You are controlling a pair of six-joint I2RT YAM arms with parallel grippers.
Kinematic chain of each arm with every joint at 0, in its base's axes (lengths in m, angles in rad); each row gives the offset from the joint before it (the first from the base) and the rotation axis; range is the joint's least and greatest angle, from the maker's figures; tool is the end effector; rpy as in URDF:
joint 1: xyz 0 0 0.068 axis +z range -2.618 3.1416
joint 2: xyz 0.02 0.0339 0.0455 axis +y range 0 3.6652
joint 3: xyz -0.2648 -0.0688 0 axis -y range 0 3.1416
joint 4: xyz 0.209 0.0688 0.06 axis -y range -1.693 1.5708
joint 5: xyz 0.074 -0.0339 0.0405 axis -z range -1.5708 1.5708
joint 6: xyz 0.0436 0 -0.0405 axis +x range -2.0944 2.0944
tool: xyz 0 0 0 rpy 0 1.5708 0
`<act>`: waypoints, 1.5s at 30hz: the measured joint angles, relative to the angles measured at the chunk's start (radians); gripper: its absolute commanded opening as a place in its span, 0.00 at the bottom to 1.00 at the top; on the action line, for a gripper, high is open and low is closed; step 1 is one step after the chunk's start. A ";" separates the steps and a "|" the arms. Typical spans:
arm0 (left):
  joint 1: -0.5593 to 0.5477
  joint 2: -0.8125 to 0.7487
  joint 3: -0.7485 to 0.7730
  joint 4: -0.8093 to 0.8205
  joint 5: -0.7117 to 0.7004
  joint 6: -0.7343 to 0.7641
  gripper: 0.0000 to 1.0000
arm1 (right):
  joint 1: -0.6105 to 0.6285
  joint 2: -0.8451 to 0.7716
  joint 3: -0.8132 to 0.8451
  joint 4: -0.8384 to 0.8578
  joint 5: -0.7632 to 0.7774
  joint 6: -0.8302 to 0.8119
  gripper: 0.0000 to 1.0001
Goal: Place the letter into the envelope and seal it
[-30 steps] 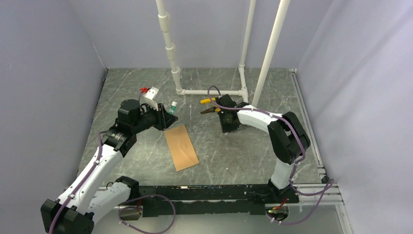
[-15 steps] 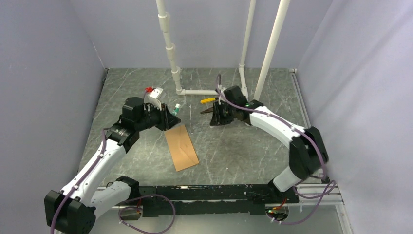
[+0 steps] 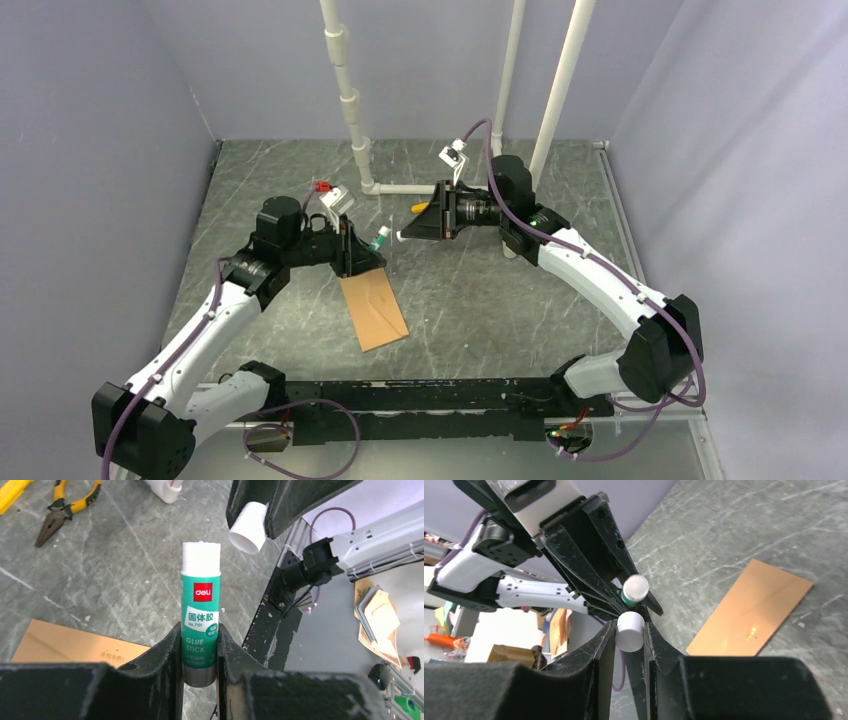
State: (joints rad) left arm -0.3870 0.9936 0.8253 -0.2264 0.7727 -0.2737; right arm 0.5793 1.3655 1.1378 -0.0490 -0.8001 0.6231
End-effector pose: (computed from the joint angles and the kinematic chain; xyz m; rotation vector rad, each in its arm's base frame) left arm 0.1633 -0.0994 0.3191 0.6430 1.9307 -1.1805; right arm 0.2202 0.1814 0.3555 -0.5856 1.9816 1.5275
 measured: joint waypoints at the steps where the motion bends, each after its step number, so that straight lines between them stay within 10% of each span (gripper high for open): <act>1: -0.003 0.000 0.000 0.002 0.009 0.000 0.02 | 0.000 0.000 0.000 0.017 -0.014 0.014 0.11; 20: -0.073 0.002 0.000 0.038 0.090 0.031 0.03 | 0.002 0.008 0.002 0.072 -0.093 0.075 0.10; 45: -0.205 0.066 0.192 -0.325 -0.013 0.499 0.03 | 0.063 -0.069 -0.004 -0.139 -0.084 -0.088 0.00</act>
State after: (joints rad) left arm -0.5922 1.0599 1.0168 -0.5510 0.7601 0.2256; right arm 0.6426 1.2968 1.1336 -0.1879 -0.8845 0.5354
